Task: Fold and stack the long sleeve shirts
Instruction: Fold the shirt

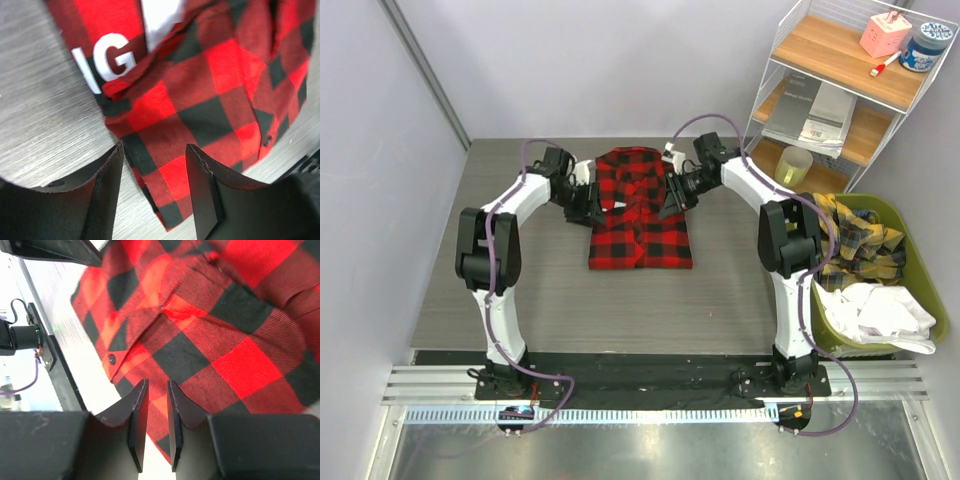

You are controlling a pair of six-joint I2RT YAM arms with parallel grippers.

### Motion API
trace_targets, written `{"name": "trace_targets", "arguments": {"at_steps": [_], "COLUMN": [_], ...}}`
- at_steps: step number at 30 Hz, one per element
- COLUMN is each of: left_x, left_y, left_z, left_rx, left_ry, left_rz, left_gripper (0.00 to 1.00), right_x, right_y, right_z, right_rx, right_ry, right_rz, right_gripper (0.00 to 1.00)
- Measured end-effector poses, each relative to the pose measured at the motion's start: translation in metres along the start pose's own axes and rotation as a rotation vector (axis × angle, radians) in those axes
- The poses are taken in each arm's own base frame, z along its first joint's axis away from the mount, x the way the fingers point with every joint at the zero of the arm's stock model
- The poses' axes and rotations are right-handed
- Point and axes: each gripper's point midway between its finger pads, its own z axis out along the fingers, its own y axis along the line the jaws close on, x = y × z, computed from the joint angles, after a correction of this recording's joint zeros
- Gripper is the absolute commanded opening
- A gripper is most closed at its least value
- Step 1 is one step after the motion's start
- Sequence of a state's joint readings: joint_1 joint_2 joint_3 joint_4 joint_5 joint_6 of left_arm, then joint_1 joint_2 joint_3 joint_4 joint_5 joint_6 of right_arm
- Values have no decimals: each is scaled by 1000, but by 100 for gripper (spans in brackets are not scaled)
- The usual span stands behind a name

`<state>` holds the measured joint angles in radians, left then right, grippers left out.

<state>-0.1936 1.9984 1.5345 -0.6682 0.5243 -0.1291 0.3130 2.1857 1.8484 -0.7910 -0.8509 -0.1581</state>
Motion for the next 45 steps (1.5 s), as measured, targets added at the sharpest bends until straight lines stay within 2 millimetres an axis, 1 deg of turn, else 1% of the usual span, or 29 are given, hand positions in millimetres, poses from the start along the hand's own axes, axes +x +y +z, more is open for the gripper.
{"name": "trace_targets", "arguments": {"at_steps": [5,9,11,14,16,21,25,27,29,30,31,33,36,38,41,45], "left_x": [2,-2,-6,-16,-23,-38,-44,-48,-55,-57,-58,-56,-49,-48,-47,-42], "left_y": [9,10,11,13,16,15,15,14,13,11,10,5,-8,-17,-27,-37], "left_z": [8,16,20,28,32,34,33,31,27,24,21,11,-10,-22,-36,-45], "left_rx": [-32,-1,21,38,39,53,66,68,67,67,67,70,86,96,110,138], "left_ry": [9,-2,-15,-32,-49,-114,-175,-197,-225,-233,-241,-255,-278,-297,-320,-327], "left_rz": [-84,-117,-129,-134,-135,-98,-40,-8,46,65,91,137,195,221,245,280], "left_gripper": [53,52,50,50,50,45,43,45,52,53,54,57,60,63,67,67], "right_x": [23,39,46,52,52,50,50,49,45,40,32,23,3,-5,-9,-3], "right_y": [-11,-23,-30,-36,-37,-39,-39,-38,-37,-37,-37,-36,-33,-32,-38,-57], "right_z": [29,46,52,57,58,57,57,57,55,54,52,50,47,47,52,72], "right_rx": [-16,-2,11,22,20,27,24,26,37,42,49,53,58,62,64,61], "right_ry": [68,115,135,151,155,155,160,162,161,156,140,123,76,54,42,46], "right_rz": [80,107,114,115,112,86,65,54,40,31,13,0,-23,-27,-17,35], "right_gripper": [25,25,25,24,24,24,27,28,29,29,29,29,28,27,27,28]}}
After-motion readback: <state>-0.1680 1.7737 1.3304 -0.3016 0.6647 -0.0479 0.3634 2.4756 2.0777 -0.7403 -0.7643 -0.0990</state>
